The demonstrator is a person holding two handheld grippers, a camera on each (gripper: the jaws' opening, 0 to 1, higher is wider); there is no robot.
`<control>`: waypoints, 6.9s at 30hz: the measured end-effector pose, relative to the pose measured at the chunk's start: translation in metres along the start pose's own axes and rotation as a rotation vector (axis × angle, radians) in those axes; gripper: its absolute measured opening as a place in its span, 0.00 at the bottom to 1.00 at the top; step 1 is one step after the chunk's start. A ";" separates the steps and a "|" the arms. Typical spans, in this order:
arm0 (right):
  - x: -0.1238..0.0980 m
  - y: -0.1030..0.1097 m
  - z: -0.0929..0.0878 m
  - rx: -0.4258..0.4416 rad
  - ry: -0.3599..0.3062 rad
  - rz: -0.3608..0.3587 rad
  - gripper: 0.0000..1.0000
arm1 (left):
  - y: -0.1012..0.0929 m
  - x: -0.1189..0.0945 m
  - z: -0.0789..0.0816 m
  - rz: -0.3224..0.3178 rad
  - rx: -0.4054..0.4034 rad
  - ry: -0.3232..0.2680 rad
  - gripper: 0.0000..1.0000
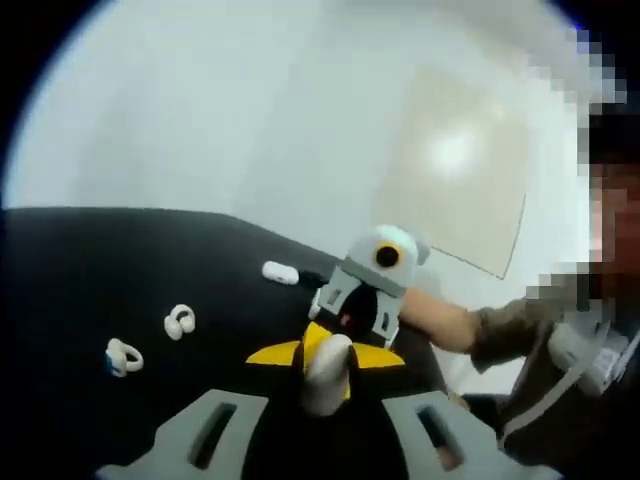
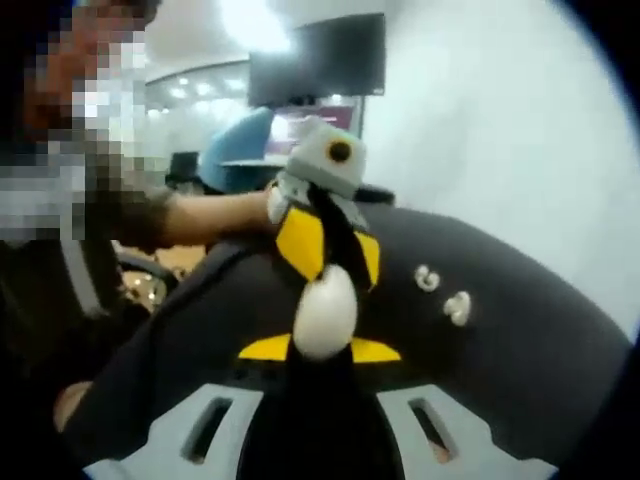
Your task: Pick up three earphones and place each one into its charging case using tactile feedback, ensure that each earphone is properly inserted and securely positioned inside the case.
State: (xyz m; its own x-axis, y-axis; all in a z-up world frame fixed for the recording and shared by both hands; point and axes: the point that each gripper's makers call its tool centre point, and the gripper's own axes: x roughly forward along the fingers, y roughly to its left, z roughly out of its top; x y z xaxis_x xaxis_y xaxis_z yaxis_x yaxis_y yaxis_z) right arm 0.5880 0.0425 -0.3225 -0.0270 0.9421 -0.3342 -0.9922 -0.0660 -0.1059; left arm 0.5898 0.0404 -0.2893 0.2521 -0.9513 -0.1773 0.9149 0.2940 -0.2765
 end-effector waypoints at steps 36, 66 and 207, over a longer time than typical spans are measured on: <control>0.007 0.004 0.004 -0.083 -0.008 -0.022 0.22 | 0.009 -0.002 0.016 0.026 -0.090 -0.078 0.18; 0.007 0.002 0.002 0.008 -0.036 0.016 0.22 | 0.113 -0.100 0.057 0.678 0.208 -0.269 0.16; 0.004 0.004 0.001 0.036 -0.046 0.037 0.22 | 0.089 -0.032 -0.015 0.532 -0.117 0.163 0.21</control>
State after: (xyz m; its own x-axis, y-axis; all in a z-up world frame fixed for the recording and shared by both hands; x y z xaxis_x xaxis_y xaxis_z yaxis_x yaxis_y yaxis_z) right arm 0.5837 0.0463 -0.3228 -0.0683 0.9534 -0.2938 -0.9941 -0.0897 -0.0602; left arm 0.6582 0.0988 -0.3227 0.6083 -0.6456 -0.4617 0.6321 0.7459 -0.2101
